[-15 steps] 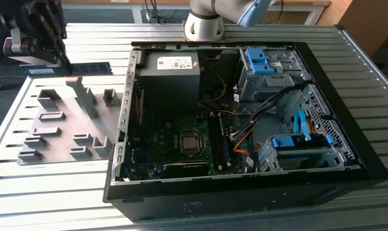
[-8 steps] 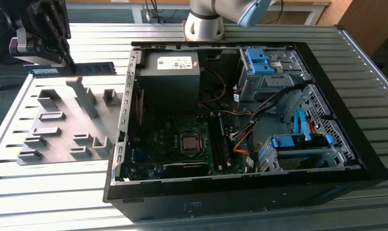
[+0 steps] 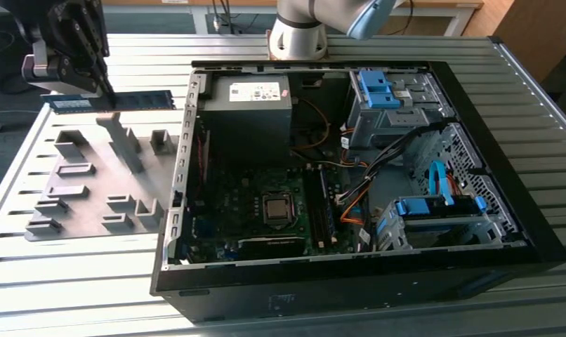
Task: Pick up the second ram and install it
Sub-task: 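Pick up the second ram and move it above second insertion slot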
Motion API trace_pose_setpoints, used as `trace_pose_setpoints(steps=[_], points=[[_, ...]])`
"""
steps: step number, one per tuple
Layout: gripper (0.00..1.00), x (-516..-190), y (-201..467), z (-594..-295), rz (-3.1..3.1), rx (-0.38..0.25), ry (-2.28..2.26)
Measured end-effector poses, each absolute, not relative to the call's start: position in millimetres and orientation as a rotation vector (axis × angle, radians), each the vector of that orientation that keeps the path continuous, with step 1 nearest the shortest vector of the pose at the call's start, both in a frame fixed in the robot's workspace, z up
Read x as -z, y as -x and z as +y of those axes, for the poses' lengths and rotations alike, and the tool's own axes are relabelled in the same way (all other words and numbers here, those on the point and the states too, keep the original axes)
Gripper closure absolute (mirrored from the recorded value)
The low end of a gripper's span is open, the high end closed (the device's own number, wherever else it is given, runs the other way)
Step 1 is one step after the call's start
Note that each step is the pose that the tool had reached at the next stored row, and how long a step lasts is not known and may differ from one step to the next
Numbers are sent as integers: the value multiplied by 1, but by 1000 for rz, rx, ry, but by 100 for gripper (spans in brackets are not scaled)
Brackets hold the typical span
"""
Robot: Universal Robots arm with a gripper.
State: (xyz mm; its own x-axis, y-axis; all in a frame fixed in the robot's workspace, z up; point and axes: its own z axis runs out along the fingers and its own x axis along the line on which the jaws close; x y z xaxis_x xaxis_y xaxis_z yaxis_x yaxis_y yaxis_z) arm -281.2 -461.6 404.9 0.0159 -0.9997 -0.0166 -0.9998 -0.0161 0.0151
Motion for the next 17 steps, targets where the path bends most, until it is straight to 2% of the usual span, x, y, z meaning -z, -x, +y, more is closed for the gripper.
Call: trace_pose_setpoints(steps=[17], points=[[86, -405, 266, -462, 2203, -35, 2238]])
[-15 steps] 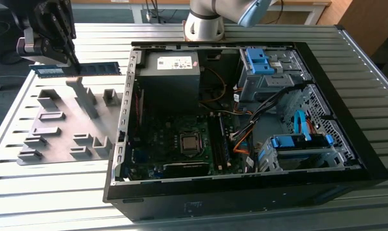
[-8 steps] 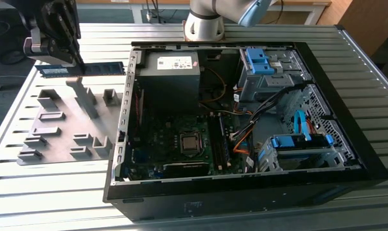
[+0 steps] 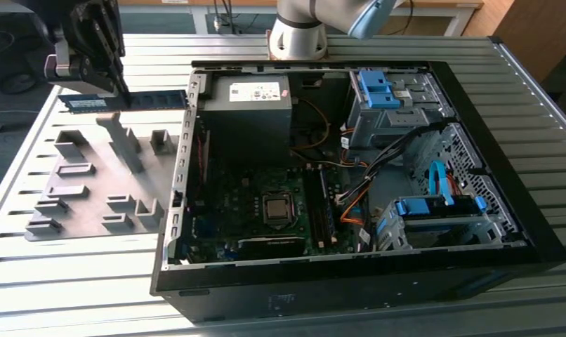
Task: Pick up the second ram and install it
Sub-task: 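Pick up the second ram and move it above second insertion slot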
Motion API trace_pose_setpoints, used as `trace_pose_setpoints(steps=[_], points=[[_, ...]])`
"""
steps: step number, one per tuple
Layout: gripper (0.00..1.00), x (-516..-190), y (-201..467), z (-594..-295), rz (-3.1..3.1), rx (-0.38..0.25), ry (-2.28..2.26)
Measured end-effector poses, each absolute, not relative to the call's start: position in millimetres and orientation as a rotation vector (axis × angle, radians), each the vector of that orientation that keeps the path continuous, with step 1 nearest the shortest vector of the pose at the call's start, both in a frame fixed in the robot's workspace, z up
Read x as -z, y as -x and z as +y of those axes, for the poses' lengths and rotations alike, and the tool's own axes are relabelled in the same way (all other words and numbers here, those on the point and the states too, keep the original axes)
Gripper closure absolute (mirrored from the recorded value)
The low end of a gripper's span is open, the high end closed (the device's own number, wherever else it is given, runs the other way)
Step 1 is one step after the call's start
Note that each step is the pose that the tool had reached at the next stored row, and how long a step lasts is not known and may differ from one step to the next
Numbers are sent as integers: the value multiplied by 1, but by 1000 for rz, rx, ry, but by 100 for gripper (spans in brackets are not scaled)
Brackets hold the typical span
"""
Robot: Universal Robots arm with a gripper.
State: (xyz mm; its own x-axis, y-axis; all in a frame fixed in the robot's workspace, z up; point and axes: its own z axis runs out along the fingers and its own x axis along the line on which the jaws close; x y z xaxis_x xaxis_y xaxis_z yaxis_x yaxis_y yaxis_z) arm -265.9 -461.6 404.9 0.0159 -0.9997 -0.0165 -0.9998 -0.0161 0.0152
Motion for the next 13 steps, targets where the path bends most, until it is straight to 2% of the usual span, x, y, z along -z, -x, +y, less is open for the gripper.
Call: trace_pose_setpoints(steps=[13], points=[[86, -405, 251, -462, 2204, -35, 2238]])
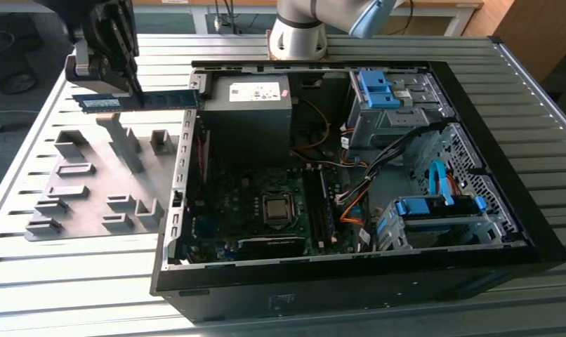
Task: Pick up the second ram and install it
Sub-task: 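Pick up the second ram and move it above second insertion slot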
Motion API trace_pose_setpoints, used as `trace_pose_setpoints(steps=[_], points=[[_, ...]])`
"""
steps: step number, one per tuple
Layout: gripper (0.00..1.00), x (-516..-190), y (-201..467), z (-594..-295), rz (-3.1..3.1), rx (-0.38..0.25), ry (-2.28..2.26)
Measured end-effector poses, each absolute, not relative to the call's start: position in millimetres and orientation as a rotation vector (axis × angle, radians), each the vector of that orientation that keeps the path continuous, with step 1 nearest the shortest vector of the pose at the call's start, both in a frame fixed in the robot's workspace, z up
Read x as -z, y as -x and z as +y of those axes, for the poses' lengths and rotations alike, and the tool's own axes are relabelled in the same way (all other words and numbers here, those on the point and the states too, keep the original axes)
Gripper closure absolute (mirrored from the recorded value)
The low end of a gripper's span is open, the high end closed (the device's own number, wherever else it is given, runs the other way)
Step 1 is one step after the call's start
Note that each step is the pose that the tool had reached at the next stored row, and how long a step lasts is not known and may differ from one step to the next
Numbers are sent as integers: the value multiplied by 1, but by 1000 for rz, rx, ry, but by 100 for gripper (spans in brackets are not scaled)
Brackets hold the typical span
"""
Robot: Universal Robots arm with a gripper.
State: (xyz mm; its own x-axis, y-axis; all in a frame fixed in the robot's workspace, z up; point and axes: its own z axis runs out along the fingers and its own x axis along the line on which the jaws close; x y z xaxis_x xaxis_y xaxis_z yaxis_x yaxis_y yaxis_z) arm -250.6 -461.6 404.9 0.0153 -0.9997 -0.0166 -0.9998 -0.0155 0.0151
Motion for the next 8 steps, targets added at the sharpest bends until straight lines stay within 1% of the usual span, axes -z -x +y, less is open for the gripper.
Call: trace_pose_setpoints(steps=[8], points=[[86, -405, 240, -462, 2220, -35, 2221]])
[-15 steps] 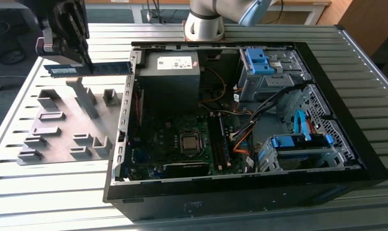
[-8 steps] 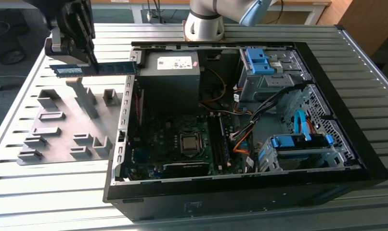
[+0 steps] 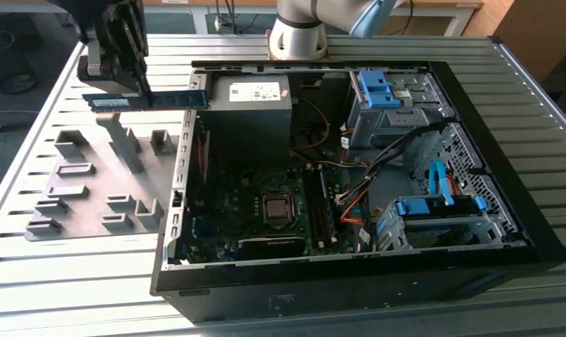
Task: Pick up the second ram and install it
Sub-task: 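Pick up the second ram and move it above second insertion slot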
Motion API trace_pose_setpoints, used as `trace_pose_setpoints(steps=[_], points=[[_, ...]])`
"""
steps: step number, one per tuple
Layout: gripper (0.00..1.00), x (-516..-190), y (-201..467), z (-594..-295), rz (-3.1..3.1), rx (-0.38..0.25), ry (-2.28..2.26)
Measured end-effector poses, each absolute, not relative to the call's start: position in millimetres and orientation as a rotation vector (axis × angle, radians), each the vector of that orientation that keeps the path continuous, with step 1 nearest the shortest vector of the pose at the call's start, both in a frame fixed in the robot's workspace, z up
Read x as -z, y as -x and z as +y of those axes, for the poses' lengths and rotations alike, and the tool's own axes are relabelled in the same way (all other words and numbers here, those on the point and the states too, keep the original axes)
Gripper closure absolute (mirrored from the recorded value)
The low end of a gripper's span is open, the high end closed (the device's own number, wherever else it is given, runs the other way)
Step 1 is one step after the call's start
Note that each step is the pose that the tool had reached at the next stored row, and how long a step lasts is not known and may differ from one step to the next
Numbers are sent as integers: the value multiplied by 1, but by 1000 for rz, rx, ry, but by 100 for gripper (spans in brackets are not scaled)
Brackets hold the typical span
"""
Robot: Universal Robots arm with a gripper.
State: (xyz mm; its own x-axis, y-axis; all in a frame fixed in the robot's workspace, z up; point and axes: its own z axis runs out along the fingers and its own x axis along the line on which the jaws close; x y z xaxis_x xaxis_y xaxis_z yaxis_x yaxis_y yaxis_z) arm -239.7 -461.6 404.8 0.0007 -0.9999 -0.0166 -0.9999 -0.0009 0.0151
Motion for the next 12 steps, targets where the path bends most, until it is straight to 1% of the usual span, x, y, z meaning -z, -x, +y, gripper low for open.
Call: trace_pose_setpoints(steps=[12], points=[[86, -404, 209, -462, 2222, -40, 2223]])
